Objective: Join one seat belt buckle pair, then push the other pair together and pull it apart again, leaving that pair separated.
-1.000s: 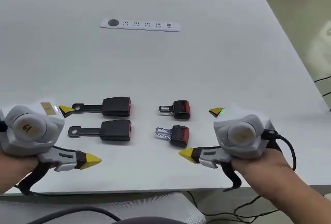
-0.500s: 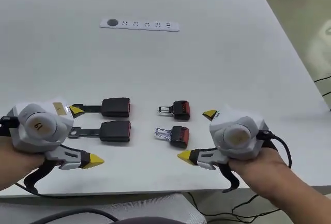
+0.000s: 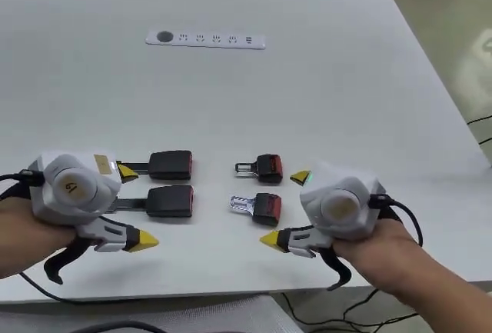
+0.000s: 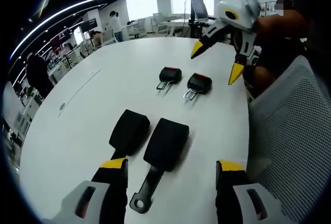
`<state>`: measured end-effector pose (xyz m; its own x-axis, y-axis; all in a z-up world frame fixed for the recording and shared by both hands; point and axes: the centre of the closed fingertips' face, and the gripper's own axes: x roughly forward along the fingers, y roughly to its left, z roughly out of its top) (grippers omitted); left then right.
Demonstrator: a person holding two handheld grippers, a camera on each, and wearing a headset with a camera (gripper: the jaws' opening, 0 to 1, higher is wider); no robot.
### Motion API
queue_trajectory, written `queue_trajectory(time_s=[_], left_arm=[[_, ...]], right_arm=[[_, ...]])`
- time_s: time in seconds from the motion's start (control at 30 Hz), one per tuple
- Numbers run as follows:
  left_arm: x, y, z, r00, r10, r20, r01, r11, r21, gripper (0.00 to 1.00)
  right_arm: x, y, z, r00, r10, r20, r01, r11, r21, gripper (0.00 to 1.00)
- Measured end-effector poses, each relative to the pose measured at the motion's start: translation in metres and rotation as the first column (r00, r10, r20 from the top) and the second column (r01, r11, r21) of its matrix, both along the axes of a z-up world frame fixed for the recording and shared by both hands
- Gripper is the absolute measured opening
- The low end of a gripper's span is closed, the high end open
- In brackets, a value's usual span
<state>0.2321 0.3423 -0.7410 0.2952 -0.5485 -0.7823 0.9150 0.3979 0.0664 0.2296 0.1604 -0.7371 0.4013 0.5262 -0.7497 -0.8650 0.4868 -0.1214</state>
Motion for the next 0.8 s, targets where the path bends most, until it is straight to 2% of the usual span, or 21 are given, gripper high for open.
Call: queue_trajectory(time_s=[0.23, 0.4, 0.57, 0.8], left_arm=[[0.002, -0.007, -0.006, 0.999, -0.047, -0.006, 0.047, 0.998, 0.034, 0.68], [0.007, -0.013, -0.006, 0.997, -0.069, -0.015, 0.07, 0.997, 0.031, 0.62], [0.01, -0.02, -0.01, 0.995, -0.095, -0.038, 0.096, 0.995, 0.038, 0.57], [0.012, -0.023, -0.022, 0.987, -0.151, -0.059, 0.155, 0.985, 0.073, 0.52]], right_arm=[[0.0, 0.005, -0.007, 0.999, 0.023, -0.03, -0.023, 1.0, 0.003, 0.57], [0.003, 0.007, -0.01, 0.998, 0.045, -0.035, -0.045, 0.999, 0.007, 0.51], [0.01, 0.005, -0.017, 0.996, 0.067, -0.057, -0.067, 0.998, 0.002, 0.47], [0.015, 0.0, -0.028, 0.992, 0.094, -0.086, -0.096, 0.995, -0.016, 0.42]])
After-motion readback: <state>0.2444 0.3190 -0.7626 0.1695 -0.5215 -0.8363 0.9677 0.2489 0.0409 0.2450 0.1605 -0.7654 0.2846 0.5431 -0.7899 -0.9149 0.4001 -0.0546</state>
